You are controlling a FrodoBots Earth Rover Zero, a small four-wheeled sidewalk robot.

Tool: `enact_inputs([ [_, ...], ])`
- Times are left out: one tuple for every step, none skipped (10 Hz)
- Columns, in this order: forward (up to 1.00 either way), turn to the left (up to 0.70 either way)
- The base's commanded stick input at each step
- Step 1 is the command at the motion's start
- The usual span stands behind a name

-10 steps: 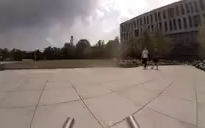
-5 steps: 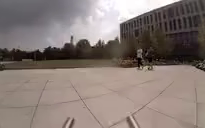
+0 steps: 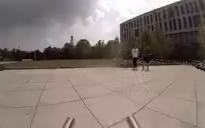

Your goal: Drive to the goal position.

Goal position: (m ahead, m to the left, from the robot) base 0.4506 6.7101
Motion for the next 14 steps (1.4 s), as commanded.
enact_inputs([
  [0.04,0.0],
  [0.04,0.0],
  [0.04,0.0],
  [0.04,0.0],
  [0.04,0.0],
  [0.04,0.0],
  [0.03,0.0],
  [0.0,0.0],
  [0.0,0.0],
  [0.01,0.0],
  [0.02,0.0],
  [0.03,0.0],
  [0.04,0.0],
  [0.0,0.0],
])
